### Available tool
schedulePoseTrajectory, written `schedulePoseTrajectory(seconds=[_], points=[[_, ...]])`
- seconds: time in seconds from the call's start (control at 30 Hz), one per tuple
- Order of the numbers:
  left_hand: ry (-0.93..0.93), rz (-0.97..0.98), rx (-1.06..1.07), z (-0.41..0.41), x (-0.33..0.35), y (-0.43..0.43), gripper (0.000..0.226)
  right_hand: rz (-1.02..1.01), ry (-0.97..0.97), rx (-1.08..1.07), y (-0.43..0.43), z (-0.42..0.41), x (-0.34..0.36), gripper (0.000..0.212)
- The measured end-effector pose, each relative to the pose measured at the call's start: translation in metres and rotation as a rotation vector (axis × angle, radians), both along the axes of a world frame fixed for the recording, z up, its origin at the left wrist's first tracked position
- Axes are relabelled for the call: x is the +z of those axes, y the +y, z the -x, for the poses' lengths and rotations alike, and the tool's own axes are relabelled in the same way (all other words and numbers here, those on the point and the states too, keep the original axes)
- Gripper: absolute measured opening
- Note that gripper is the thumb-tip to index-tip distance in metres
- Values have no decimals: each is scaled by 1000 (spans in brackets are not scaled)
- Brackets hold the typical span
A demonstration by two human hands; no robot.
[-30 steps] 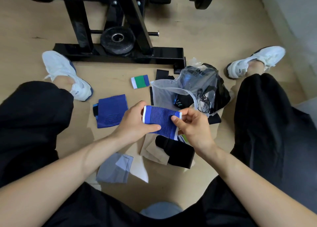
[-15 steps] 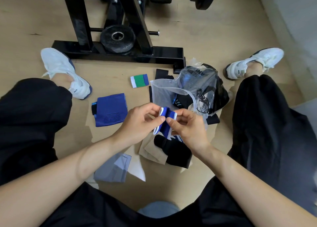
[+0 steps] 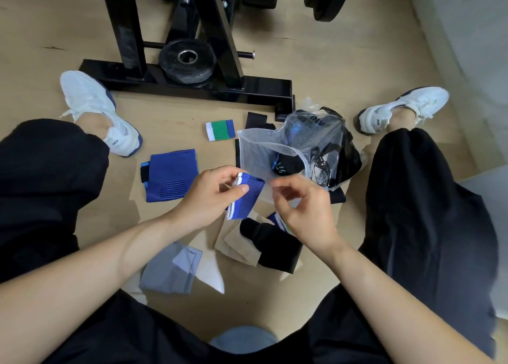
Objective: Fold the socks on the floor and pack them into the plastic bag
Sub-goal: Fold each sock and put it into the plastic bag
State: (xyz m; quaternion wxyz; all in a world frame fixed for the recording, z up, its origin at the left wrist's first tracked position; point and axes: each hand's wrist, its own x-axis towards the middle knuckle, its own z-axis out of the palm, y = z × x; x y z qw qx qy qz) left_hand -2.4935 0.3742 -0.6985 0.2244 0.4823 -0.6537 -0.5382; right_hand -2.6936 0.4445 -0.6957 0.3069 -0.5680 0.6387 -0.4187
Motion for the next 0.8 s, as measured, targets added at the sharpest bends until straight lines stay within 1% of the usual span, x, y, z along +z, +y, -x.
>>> schedulePoseTrajectory(seconds=[0.07,0.1,0.2,0.27,0.3,0.37,0.43,0.6,0.7,0.8], points=[[-40,29,6,-3,-3,-3,25,136,306,-47,-6,15,2,21],[-55,44,10,-3,-4,-4,28,160,424,-55,-9,23,4,24],[-45,63,-17,-2,-4,-7,29,92,714,-41,-22,39,0,41],[-28,73,-59,0,-1,-6,26,36,839,15,-32,45,-4,46],[-19,77,-76,0,1,-6,24,11,866,54,-37,47,-5,48],[-11,104,-103,0,4,-6,20,-53,850,104,-47,50,-5,49],[-26,123,-132,-1,5,-6,19,-94,790,109,-56,53,-3,50],[-44,162,-147,3,1,-8,20,-58,656,131,-73,64,5,60],[-123,215,-167,12,-5,-13,30,-47,619,168,-75,71,10,64],[-250,371,-243,30,-16,-22,46,-29,584,192,-73,78,12,69]])
